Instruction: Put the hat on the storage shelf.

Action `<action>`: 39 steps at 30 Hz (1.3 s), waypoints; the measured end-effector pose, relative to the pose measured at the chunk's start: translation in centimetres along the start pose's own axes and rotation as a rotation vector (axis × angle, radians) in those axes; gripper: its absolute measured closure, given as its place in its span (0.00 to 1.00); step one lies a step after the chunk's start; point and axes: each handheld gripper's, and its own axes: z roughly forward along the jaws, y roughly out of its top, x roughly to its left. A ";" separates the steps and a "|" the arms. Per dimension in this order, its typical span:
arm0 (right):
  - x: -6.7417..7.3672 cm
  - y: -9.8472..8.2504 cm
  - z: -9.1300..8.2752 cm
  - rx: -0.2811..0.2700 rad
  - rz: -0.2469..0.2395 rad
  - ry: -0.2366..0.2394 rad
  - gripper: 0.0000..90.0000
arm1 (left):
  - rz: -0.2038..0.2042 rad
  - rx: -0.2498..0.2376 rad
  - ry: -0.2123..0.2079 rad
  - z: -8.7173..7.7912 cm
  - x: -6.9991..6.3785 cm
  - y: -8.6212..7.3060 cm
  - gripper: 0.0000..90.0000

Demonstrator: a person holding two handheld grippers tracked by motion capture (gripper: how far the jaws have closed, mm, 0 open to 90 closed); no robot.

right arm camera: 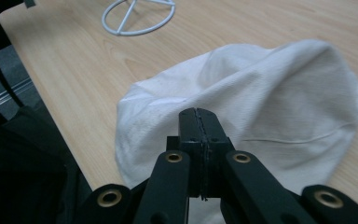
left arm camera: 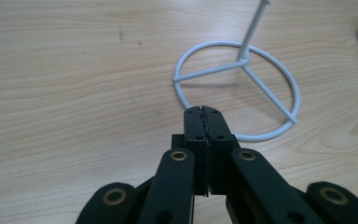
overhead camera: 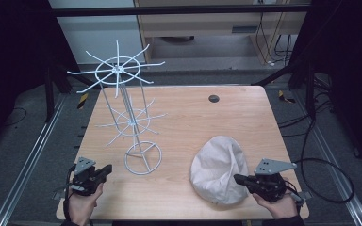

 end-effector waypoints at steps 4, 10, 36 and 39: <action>0.5 -0.1 1.3 0.011 0.000 0.018 1.00 | 0.036 0.013 -0.011 0.2 -0.9 0.0 1.00; 1.2 -0.1 3.1 -0.015 0.017 0.018 1.00 | 0.030 0.018 -0.006 0.4 -0.7 0.0 1.00; 1.4 1.7 3.9 -0.168 0.067 -0.101 1.00 | 0.100 0.013 -0.069 0.8 -4.1 0.0 1.00; 0.8 0.9 2.8 -0.167 0.075 -0.142 1.00 | 0.135 0.025 -0.090 1.3 -5.6 0.1 1.00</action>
